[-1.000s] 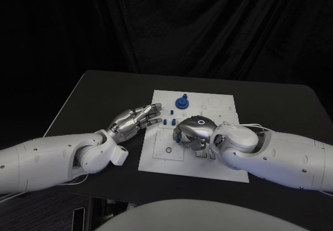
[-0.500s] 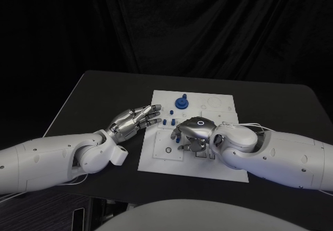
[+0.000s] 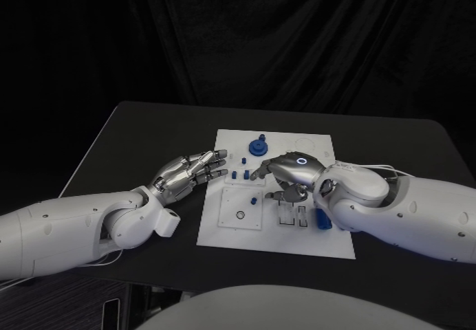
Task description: Assemble the parts on the task board
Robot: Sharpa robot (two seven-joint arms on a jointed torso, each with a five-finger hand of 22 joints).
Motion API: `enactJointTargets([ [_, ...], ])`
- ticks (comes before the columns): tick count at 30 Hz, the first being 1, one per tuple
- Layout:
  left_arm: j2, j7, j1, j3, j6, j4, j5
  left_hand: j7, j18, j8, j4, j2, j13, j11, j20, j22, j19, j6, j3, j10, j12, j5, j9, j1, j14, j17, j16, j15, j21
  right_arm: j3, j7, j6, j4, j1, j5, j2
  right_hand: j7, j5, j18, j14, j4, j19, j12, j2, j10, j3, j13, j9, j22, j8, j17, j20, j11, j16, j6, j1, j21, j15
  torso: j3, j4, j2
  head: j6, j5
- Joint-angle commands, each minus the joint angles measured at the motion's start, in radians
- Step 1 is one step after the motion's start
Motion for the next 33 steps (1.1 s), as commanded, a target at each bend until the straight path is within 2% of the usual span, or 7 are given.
enactJointTargets([
  [1,-0.001,0.128,-0.001,0.001,0.005,0.002,0.005,0.002,-0.012,0.004,-0.004,0.003,-0.001,-0.007,0.002,-0.001,0.006,0.005,0.005,-0.002,-0.005,0.006,0.001,0.011,-0.002,0.001,0.003,0.006,0.004,0.001,-0.033,-0.038,0.025,0.035,0.042,-0.034,0.014,0.008,-0.02,0.05,0.009,0.037,-0.022,0.002,0.023,-0.007,-0.018,-0.01,0.021,-0.007,0.068,0.0,0.001,0.051,0.016,0.012,0.057,0.0,-0.0005,0.0001,0.0,0.0,-0.006],
  [6,-0.001,0.128,-0.001,0.001,0.003,0.002,0.005,0.002,-0.012,0.004,-0.004,0.003,-0.001,-0.007,0.002,-0.001,0.006,0.004,0.005,-0.001,-0.004,0.007,0.001,0.011,-0.002,0.001,0.003,0.006,0.004,0.001,-0.056,-0.029,0.058,0.067,0.055,-0.094,0.024,0.01,-0.026,0.078,0.016,0.063,-0.049,0.004,0.036,-0.008,-0.037,-0.019,0.04,-0.008,0.109,-0.001,0.001,0.081,0.036,0.016,0.105,-0.002,-0.0008,0.0006,-0.001,0.0,-0.012],
  [12,0.0,0.128,-0.001,0.001,0.003,0.003,0.005,0.002,-0.012,0.004,-0.004,0.003,-0.001,-0.007,0.002,-0.001,0.006,0.004,0.005,-0.001,-0.004,0.007,0.001,0.011,-0.002,0.001,0.003,0.006,0.004,-0.004,-0.066,-0.027,0.064,0.078,0.06,-0.152,0.033,0.015,-0.027,0.083,0.022,0.071,-0.079,0.009,0.074,-0.005,-0.061,-0.028,0.052,-0.002,0.111,-0.003,-0.002,0.081,0.076,0.025,0.112,-0.005,-0.001,0.0023,0.001,0.0,-0.016],
  [19,-0.003,0.128,-0.001,0.001,0.002,0.005,0.005,0.0,-0.012,0.003,-0.005,0.004,-0.001,-0.005,0.002,0.0,0.007,0.001,0.006,-0.001,-0.003,0.008,0.001,0.011,-0.002,0.001,0.004,0.006,0.004,-0.008,-0.073,-0.04,0.043,0.07,0.061,-0.188,0.03,0.012,-0.027,0.082,0.025,0.071,-0.082,0.009,0.094,-0.005,-0.066,-0.033,0.054,-0.004,0.11,-0.006,-0.006,0.079,0.083,0.026,0.109,-0.008,-0.0013,0.0013,0.0,0.0,-0.011],
  [26,-0.002,0.127,-0.001,0.001,0.001,0.005,0.005,-0.002,-0.012,0.002,-0.008,0.004,0.0,0.001,0.003,0.0,0.007,-0.005,0.009,0.0,-0.003,0.011,0.0,0.014,-0.002,0.001,0.004,0.006,0.004,-0.01,-0.075,-0.039,0.016,0.056,0.062,-0.195,0.027,-0.04,-0.027,0.083,0.051,0.071,-0.09,0.003,0.119,-0.02,-0.073,-0.045,0.058,-0.014,0.11,-0.008,-0.01,0.076,0.091,-0.002,0.103,-0.01,-0.0008,0.0007,0.0,0.0,-0.014],
  [28,0.0,0.127,-0.001,0.001,0.001,0.005,0.005,-0.002,-0.012,0.001,-0.009,0.004,0.0,0.003,0.003,0.0,0.008,-0.006,0.01,0.002,0.0,0.011,0.0,0.015,-0.002,0.001,0.004,0.005,0.004,-0.01,-0.073,-0.038,0.007,0.05,0.062,-0.191,0.029,-0.048,-0.028,0.084,0.053,0.073,-0.09,0.004,0.123,-0.021,-0.074,-0.047,0.058,-0.014,0.112,-0.008,-0.01,0.077,0.094,-0.006,0.105,-0.01,-0.0012,0.0013,0.001,0.0,-0.015],
  [33,0.003,0.127,-0.001,0.001,0.003,0.004,0.005,-0.001,-0.012,0.001,-0.01,0.005,0.0,0.003,0.003,0.001,0.008,-0.005,0.011,0.003,0.0,0.011,0.0,0.015,-0.002,0.001,0.004,0.005,0.004,-0.01,-0.065,-0.031,-0.008,0.038,0.072,-0.18,0.038,-0.06,-0.029,0.092,0.053,0.081,-0.086,0.009,0.151,-0.023,-0.074,-0.047,0.062,-0.005,0.119,-0.009,-0.014,0.081,0.123,-0.014,0.116,-0.012,0.0014,0.0003,0.002,0.0,-0.014],
])
